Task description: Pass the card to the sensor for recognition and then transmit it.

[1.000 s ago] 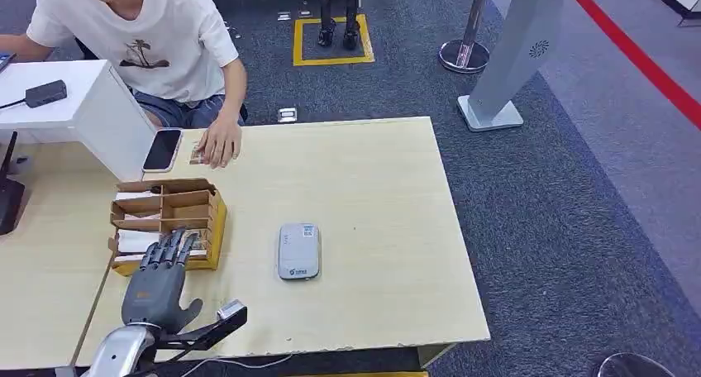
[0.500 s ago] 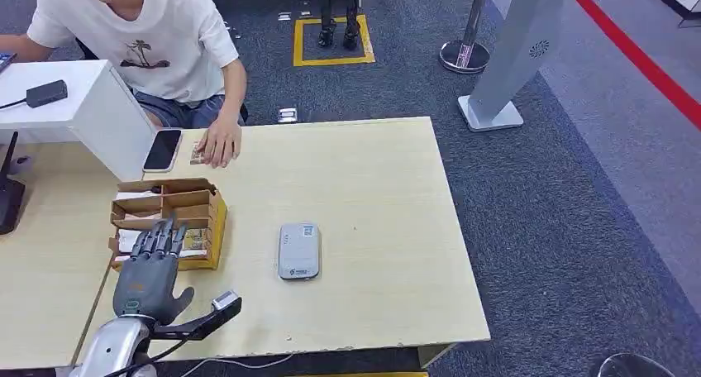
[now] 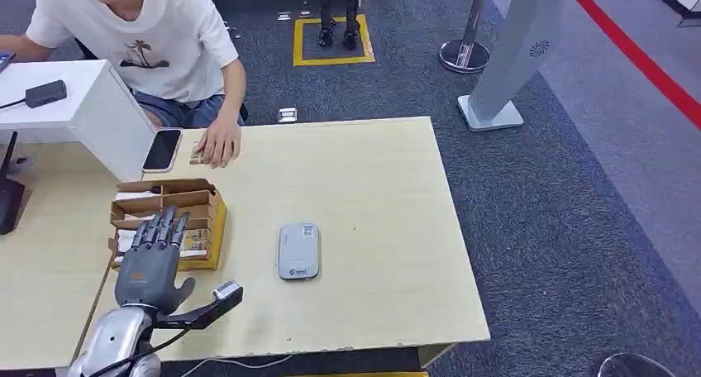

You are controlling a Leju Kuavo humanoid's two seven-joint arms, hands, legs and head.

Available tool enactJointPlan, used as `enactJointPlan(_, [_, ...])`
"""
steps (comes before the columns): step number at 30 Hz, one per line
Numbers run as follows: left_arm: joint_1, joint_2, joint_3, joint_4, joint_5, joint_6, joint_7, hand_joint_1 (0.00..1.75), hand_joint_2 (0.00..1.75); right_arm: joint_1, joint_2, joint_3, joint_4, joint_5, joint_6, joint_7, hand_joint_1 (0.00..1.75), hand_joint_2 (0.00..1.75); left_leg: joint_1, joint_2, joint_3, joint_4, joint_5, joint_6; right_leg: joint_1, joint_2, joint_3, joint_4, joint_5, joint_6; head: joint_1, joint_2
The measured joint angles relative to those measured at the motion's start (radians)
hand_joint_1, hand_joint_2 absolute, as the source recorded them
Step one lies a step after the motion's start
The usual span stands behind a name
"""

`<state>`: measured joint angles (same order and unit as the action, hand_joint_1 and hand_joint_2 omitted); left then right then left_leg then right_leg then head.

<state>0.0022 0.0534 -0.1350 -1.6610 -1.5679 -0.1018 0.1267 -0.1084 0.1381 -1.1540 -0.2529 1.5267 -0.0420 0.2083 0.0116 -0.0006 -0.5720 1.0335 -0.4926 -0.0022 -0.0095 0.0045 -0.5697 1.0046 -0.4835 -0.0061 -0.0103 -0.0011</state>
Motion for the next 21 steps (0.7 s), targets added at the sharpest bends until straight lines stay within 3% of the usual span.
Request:
enactJointPlan(13, [-0.031,-0.027,0.000,0.059,0.000,0.002,-0.004,0.00,1.75,0.000,0.000,0.005,0.000,0.001,0.000,-0.003,0.00,0.00,0.000,0.000,0.000,0.000,0.000,0.000,0.000,0.000,0.000,0.000,0.000,0.000,0.000,0.000])
enactJointPlan(21, [-0.007,-0.021,0.001,0.061,0.000,-0.005,0.058,0.00,1.75,0.000,0.000,0.005,0.000,-0.004,-0.002,0.001,0.00,0.00,0.000,0.000,0.000,0.000,0.000,0.000,0.000,0.000,0.000,0.000,0.000,0.000,0.000,0.000])
